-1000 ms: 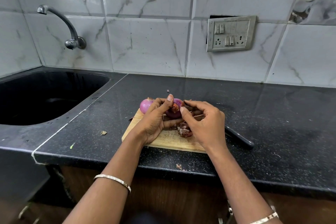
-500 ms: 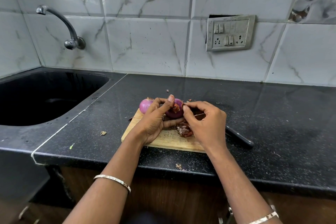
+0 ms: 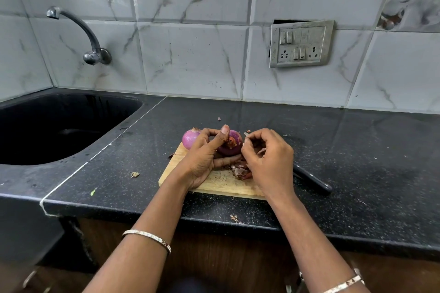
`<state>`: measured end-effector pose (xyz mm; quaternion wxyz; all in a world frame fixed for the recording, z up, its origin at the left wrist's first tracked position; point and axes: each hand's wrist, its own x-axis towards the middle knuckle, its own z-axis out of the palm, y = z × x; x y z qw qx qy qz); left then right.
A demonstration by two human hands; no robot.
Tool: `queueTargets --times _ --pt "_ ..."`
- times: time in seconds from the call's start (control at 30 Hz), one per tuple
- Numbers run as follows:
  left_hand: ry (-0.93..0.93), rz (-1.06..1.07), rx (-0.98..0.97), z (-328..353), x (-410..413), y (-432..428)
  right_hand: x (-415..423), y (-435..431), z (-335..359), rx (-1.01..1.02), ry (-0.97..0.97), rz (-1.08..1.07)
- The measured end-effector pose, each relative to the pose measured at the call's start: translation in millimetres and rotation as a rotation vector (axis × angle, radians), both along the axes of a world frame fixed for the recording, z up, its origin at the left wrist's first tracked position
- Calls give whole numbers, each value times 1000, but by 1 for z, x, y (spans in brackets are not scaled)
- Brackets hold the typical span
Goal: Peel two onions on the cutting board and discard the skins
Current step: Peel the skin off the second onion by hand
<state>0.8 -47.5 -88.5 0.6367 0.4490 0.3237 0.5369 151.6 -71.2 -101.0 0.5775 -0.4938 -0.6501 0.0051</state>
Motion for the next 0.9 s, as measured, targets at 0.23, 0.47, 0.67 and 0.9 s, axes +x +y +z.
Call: queueTargets --times 0.23,0.47,0.67,0.9 --pt "3 2 11 0 0 -1 -1 -1 0 -67 19 37" --pt "-17 1 18 -1 0 1 -1 3 -2 -108 6 81" --pt "-12 -10 16 -1 0 0 1 6 -4 -145 -27 95" --pt "-29 -7 -3 -1 -1 -1 2 4 -2 -136 60 102"
